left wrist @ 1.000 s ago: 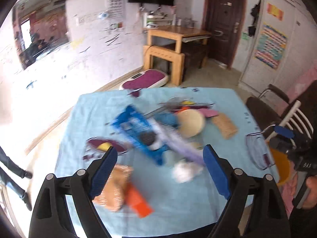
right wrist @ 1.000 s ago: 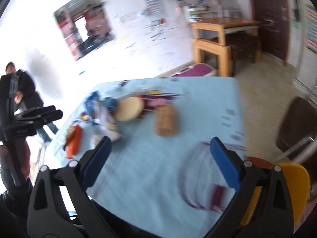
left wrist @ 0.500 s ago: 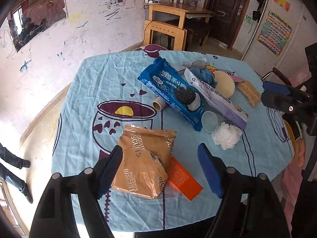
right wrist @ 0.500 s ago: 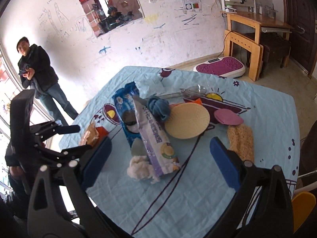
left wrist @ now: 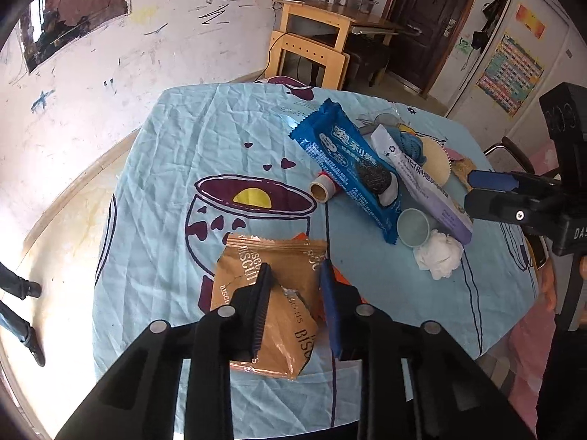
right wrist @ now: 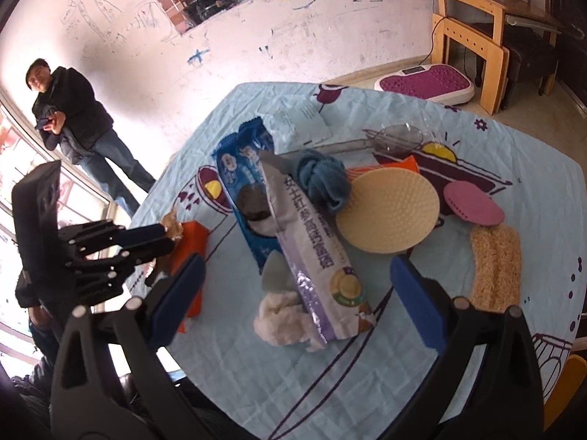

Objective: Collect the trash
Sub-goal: 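Grasp the brown biscuit packet with the left gripper while the right grasps the purple-white milk bag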

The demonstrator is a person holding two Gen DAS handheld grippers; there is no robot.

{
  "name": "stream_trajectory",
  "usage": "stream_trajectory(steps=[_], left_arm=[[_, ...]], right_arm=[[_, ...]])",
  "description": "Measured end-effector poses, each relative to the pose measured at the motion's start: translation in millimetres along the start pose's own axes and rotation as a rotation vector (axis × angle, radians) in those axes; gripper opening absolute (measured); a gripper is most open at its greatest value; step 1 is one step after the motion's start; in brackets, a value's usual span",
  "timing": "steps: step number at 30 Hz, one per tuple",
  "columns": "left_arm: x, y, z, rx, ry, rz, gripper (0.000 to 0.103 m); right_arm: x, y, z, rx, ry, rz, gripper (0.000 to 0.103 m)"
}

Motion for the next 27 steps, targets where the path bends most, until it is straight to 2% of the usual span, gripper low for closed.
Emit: stream_trajectory(steps=[5,8,11,12,15,16,18,19,20,22,25,27], left_arm=[[-8.6,-1.5,-2.0,0.004,-0.028,-0.047,0.009],[-12.5,-2.2,-3.6,0.005,-0.030,-0.047,0.007],[-18.0,-4.3,-7.5,-0.025,-0.027,-0.013,0.007],[-20.6,-6.3,-6.8,-0.025,-0.027,-0.013,0.008],[-27.5,-12.1,-4.7,-0.017,-0.001,0.011,0.012],[-29.4,-13.7,-4.1,-0.013,0.001,0.013,0.016],[-33.8,-17.0,-3.5,-0.008,0.011,0.033,0.026],[-36.0,-18.0,-3.7,-0.007,0.007,0.034,0.042],[-37.9,-19.3,-3.6,-0.003,0.006,0.033,0.064],[-40.9,-21.3,-4.2,0.007,0.002,0.032,0.086],[-39.6,-19.2,-6.5,-0.008,0.012,0.029,0.086],[-36.6,-14.5,-11.0,-0.039,0.040,0.058,0.086]], right_arm=[[-9.7,19.2,-5.3,-0.065,-0.030,-0.020,0.097],[-10.7,25.3,-5.5,-0.089,-0.018,-0.019,0.097],[-10.8,29.6,-4.5,-0.107,-0.017,-0.024,0.096],[-11.8,30.3,-4.8,-0.110,-0.022,-0.027,0.094],[-11.9,34.1,-5.0,-0.123,-0.027,-0.037,0.066],[-12.1,35.9,-5.6,-0.124,-0.031,-0.043,0.063],[-12.2,37.3,-5.9,-0.122,-0.035,-0.044,0.046],[-13.2,38.7,-6.3,-0.124,-0.034,-0.044,0.040],[-12.8,39.5,-6.8,-0.124,-0.036,-0.047,0.034],[-12.6,38.5,-6.3,-0.116,-0.034,-0.045,0.032],[-13.0,34.7,-4.2,-0.097,-0.035,-0.051,0.029],[-14.9,31.2,-3.5,-0.090,-0.034,-0.042,0.028]])
Point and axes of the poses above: each gripper's, at about its wrist camera, not at the fingertips, and y roughly the way its jaws point, x to its right, z to its top, the point moved 9 cm from there along y, roughly the way its jaws point, and after that the axes turned 11 degrees about -z, right-handed, at the moved point
